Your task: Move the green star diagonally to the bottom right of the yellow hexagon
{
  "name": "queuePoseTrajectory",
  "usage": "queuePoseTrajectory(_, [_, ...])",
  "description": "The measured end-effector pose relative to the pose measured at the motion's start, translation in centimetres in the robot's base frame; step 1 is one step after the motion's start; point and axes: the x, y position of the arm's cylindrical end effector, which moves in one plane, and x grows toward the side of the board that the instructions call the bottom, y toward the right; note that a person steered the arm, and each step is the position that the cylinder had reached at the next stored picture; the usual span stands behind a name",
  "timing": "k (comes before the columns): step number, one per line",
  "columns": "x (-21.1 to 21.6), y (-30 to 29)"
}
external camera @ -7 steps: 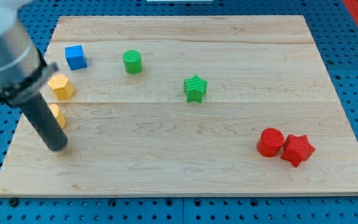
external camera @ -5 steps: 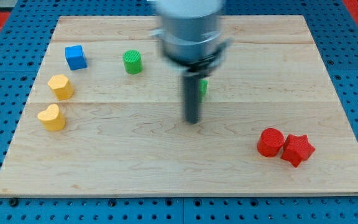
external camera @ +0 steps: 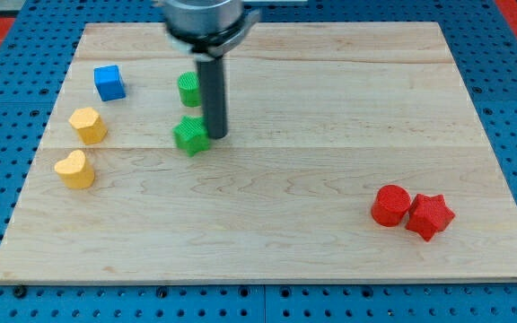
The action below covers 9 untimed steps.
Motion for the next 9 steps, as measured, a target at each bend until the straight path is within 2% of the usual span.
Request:
queuePoseTrajectory(1, [0.6, -1.6])
queuePoseTrajectory(2, [-1.6, -3.9])
queuePoseTrajectory(3, [-1.0, -8.9])
queuePoseTrajectory(5, [0.5, -11.6])
queuePoseTrajectory(6, [2.3, -10.7])
queuePoseTrajectory(7, [3.5, -5.4])
queuePoseTrajectory(8, [0.4, -4.7])
queuePoseTrajectory(9, [1.7, -0.7])
